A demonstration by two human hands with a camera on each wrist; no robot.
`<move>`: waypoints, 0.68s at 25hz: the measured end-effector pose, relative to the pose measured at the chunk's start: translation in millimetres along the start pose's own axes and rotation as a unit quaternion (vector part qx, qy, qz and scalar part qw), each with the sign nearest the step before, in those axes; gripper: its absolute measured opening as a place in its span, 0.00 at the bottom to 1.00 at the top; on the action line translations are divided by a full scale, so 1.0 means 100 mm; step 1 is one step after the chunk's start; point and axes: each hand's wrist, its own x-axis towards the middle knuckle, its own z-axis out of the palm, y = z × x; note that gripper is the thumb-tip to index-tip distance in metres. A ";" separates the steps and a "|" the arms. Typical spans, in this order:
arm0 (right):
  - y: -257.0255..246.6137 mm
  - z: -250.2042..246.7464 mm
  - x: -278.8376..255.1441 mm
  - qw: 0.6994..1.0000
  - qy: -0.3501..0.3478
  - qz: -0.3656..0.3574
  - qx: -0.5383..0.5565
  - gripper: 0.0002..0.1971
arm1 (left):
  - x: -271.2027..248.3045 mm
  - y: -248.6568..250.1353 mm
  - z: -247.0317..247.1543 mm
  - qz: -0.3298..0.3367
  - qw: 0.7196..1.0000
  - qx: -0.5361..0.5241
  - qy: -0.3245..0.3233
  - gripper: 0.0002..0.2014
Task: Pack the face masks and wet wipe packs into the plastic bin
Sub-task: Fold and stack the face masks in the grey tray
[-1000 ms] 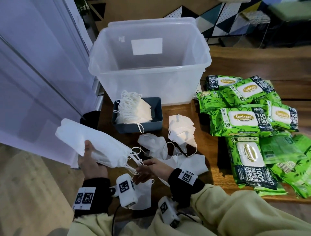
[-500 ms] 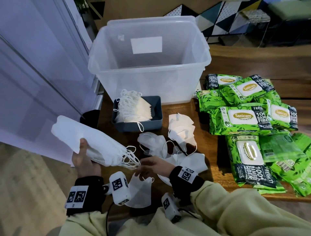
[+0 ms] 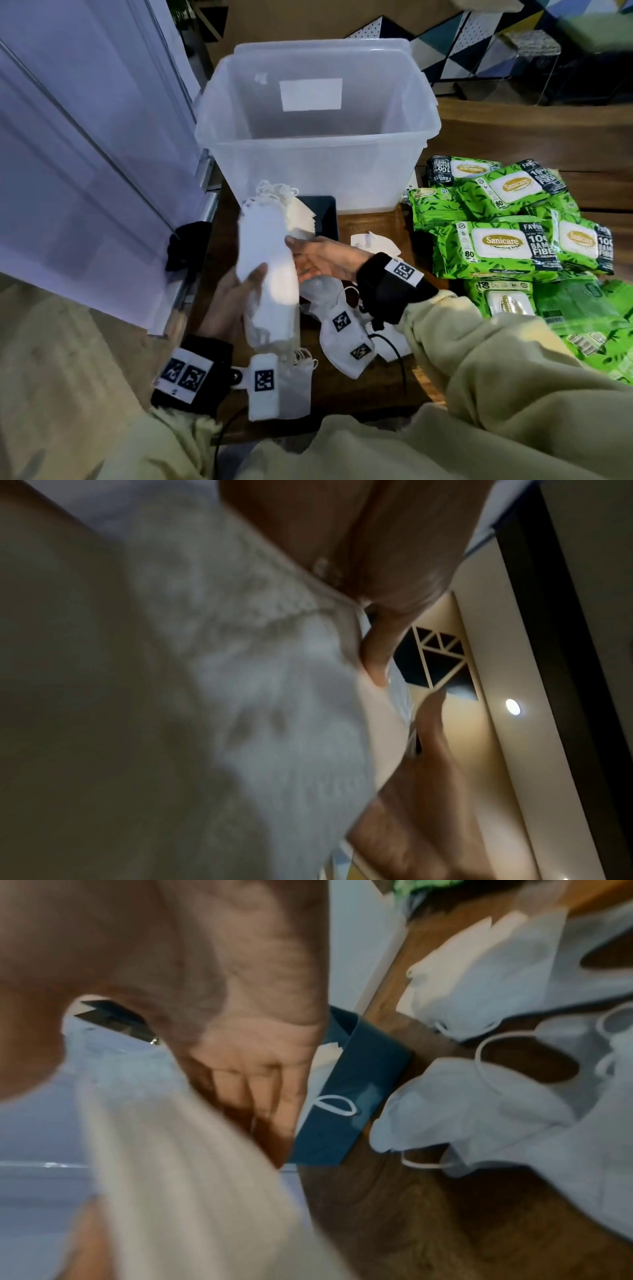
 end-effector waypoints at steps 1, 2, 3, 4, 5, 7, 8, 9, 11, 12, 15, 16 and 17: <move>-0.06 0.01 0.00 1.000 0.001 -0.004 0.029 0.26 | -0.01 -0.03 0.07 -0.001 0.999 0.019 -0.037 0.16; -0.11 -0.01 0.00 0.999 0.014 -0.012 0.050 0.24 | -0.01 -0.05 0.11 0.005 0.997 0.043 -0.056 0.16; -0.15 -0.05 0.00 0.997 0.034 -0.019 0.068 0.20 | -0.01 -0.06 0.15 0.010 0.996 0.062 -0.065 0.15; -0.19 -0.08 -0.02 0.995 0.059 -0.024 0.081 0.15 | -0.01 -0.06 0.17 0.014 0.995 0.074 -0.067 0.14; -0.22 -0.11 -0.04 0.992 0.081 -0.027 0.091 0.10 | -0.01 -0.06 0.17 0.015 0.994 0.080 -0.072 0.14; -0.26 -0.17 -0.06 0.988 0.110 -0.038 0.106 0.05 | -0.02 -0.06 0.18 0.016 0.992 0.091 -0.085 0.13; -0.26 -0.20 -0.06 0.985 0.123 -0.043 0.113 0.04 | -0.03 -0.07 0.18 0.017 0.991 0.096 -0.091 0.13; -0.26 -0.21 -0.06 0.983 0.134 -0.047 0.118 0.04 | -0.03 -0.09 0.18 0.016 0.990 0.100 -0.095 0.12; -0.25 -0.22 -0.04 0.980 0.154 -0.049 0.117 0.05 | -0.06 -0.12 0.19 0.009 0.989 0.104 -0.104 0.12; -0.25 -0.23 -0.02 0.980 0.159 -0.051 0.108 0.05 | -0.07 -0.12 0.20 0.004 0.989 0.105 -0.108 0.11; -0.36 -0.26 -0.02 0.978 0.177 -0.066 0.088 0.03 | -0.09 -0.16 0.19 -0.006 0.988 0.104 -0.117 0.12; -0.41 -0.29 -0.02 0.975 0.191 -0.077 0.087 0.03 | -0.10 -0.17 0.18 -0.012 0.987 0.101 -0.123 0.15; -0.46 -0.32 -0.01 0.972 0.202 -0.082 0.086 0.07 | -0.09 -0.20 0.16 -0.015 0.987 0.098 -0.130 0.18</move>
